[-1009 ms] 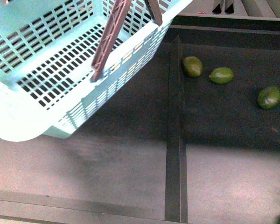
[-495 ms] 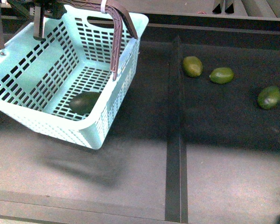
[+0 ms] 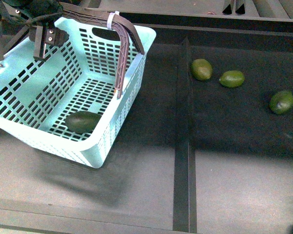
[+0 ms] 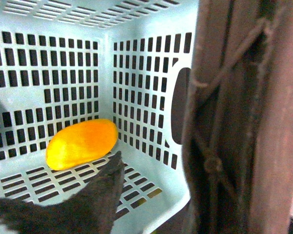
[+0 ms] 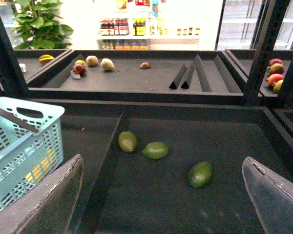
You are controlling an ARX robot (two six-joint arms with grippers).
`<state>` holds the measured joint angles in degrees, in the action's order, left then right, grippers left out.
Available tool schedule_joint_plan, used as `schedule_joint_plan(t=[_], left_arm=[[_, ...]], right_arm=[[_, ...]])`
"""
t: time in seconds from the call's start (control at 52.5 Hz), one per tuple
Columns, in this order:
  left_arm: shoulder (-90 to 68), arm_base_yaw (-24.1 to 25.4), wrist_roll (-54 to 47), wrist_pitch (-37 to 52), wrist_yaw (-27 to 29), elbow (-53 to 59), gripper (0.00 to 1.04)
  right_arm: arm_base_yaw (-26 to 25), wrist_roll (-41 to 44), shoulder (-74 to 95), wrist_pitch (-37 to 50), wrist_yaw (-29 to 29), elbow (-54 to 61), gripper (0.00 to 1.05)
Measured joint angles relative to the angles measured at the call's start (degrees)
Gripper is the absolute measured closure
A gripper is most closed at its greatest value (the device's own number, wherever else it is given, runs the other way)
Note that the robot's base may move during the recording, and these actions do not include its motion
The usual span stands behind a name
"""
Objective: Pick mango and avocado into basket
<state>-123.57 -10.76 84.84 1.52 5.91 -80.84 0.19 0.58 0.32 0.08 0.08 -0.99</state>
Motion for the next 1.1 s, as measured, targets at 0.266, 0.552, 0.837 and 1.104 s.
schedule_joint_plan(t=[0.266,0.552,0.837,1.104], left_arm=[[14.93,1.22,3.96,-4.04,8.68,10.27,0.09],[27.74,3.69,-52.41,47.65,0.42,39.98,0.47],[41.13,6.32,-82.09,57.40,-1.68,58.03,1.01],[51.98,10.08,-83.80,56.52,-5.64,67.65,1.02]], right_arm=[[0.00,0.00,0.00,0.00,0.00,0.00,0.09],[0.00,0.00,0.00,0.00,0.04,0.00,0.09],[0.00,0.00,0.00,0.00,0.04,0.00,0.09],[0.00,0.00,0.00,0.00,0.04,0.00,0.09]])
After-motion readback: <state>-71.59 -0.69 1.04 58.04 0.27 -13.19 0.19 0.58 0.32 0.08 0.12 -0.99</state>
